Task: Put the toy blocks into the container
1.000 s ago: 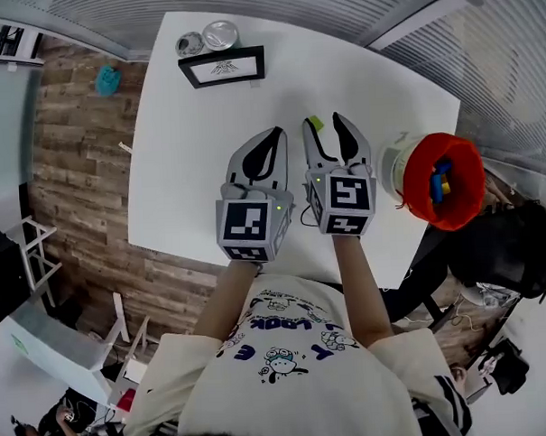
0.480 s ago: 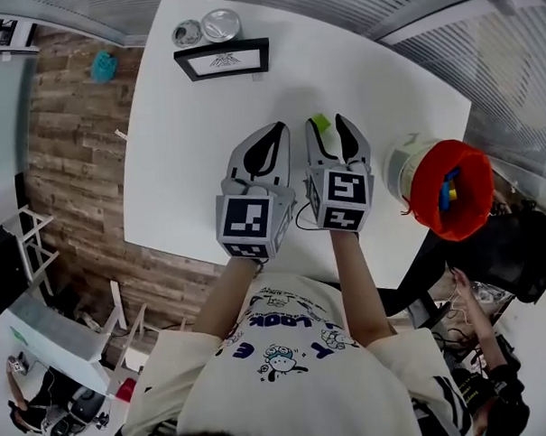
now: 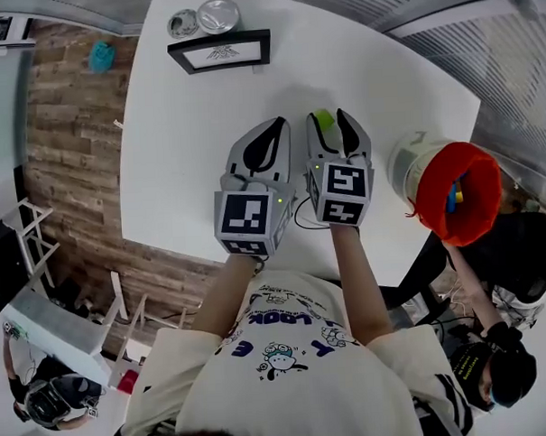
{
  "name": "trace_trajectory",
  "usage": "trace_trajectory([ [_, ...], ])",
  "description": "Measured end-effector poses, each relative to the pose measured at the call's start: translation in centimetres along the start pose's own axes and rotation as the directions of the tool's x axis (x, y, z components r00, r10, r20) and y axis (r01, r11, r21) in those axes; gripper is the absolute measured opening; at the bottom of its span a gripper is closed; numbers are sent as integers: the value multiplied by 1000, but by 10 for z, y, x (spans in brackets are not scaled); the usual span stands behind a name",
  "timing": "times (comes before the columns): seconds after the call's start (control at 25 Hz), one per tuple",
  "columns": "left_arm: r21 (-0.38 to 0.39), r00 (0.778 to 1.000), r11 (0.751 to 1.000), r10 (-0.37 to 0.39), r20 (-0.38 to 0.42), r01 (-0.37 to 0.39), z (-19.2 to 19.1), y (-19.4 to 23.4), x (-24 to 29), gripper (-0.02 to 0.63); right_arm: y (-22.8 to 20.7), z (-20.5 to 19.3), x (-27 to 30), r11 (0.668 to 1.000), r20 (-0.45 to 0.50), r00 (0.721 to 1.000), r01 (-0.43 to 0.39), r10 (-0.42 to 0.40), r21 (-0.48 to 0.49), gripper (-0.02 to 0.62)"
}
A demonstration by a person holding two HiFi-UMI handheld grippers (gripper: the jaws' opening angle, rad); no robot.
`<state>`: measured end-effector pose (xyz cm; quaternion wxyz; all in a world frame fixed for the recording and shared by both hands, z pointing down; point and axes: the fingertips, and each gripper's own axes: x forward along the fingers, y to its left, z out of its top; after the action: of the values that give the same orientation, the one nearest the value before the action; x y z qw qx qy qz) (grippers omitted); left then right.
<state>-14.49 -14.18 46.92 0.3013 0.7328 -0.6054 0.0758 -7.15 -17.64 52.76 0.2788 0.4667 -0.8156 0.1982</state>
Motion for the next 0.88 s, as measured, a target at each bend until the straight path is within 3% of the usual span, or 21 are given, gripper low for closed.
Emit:
trace_trajectory([
  [0.88, -12, 999, 1000, 6, -32, -7, -13, 5, 4, 31, 3, -14, 9, 999, -33, 999, -11, 12, 31, 186],
])
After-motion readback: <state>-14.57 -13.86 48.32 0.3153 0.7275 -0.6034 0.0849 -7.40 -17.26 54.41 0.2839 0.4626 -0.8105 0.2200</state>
